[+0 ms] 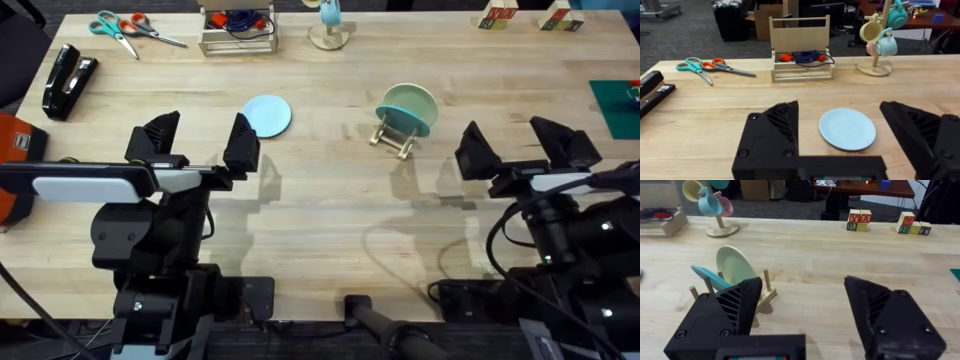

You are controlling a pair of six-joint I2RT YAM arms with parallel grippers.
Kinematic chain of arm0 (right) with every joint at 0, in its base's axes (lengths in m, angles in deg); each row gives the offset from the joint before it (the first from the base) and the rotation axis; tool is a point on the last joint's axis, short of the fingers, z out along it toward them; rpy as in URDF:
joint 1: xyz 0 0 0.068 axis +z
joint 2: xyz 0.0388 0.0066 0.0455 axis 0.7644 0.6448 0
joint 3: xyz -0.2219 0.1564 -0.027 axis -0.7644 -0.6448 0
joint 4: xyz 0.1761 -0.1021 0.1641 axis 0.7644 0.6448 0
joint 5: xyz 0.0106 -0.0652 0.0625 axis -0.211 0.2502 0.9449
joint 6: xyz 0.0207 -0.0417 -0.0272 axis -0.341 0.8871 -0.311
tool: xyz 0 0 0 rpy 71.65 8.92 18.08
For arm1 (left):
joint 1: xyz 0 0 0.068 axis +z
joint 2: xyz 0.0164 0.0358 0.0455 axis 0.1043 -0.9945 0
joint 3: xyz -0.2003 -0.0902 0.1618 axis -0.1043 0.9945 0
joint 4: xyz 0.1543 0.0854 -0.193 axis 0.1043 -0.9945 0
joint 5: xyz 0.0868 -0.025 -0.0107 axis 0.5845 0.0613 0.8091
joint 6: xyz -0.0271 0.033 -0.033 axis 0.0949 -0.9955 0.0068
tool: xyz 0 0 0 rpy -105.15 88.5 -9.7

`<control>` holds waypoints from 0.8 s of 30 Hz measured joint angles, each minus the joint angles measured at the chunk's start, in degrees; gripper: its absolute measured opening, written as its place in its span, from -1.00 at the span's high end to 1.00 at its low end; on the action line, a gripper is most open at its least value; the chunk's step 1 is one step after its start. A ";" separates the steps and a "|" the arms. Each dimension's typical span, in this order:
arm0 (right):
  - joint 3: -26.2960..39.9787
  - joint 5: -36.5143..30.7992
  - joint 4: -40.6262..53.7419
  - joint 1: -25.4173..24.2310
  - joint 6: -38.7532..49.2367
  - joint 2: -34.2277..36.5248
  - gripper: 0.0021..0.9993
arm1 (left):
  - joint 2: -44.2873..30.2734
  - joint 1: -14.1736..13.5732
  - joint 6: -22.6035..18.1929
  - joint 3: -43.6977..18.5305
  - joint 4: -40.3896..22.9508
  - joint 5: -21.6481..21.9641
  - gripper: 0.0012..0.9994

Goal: Pick up the plates from the table one by one and place each into a slot on the dish rack.

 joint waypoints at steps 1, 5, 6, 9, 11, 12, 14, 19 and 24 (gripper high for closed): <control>0.00 0.00 0.00 0.00 0.00 0.00 -0.99 | 0.00 0.00 0.00 0.00 0.00 0.00 -0.99; 0.02 -0.15 0.27 0.00 0.00 0.00 -0.99 | 0.00 0.00 -0.02 0.00 0.00 0.00 -0.99; 0.02 -0.15 0.31 0.00 0.00 0.00 -0.99 | 0.00 0.00 -0.02 0.00 0.00 0.00 -0.99; 0.02 -0.15 0.33 0.00 0.00 0.00 -0.99 | 0.00 0.00 -0.02 0.00 0.00 0.00 -0.99; 0.02 -0.15 0.33 0.00 0.00 0.00 -0.99 | 0.00 0.00 -0.07 0.00 0.05 0.02 -0.99; 0.02 -0.17 0.31 0.00 0.00 0.00 -0.99 | 0.00 0.00 -0.11 0.00 0.19 0.04 -0.99; 0.02 -0.44 0.20 0.00 0.11 0.00 -0.99 | 0.00 0.00 -0.22 0.00 0.62 0.07 -0.99; 0.02 -0.82 0.00 0.00 0.24 0.00 -0.99 | 0.00 0.00 -0.26 0.00 1.31 0.10 -0.99; 0.48 -0.88 0.95 0.00 0.24 0.14 -0.99 | -0.78 0.00 0.15 -1.82 -5.60 0.46 -0.98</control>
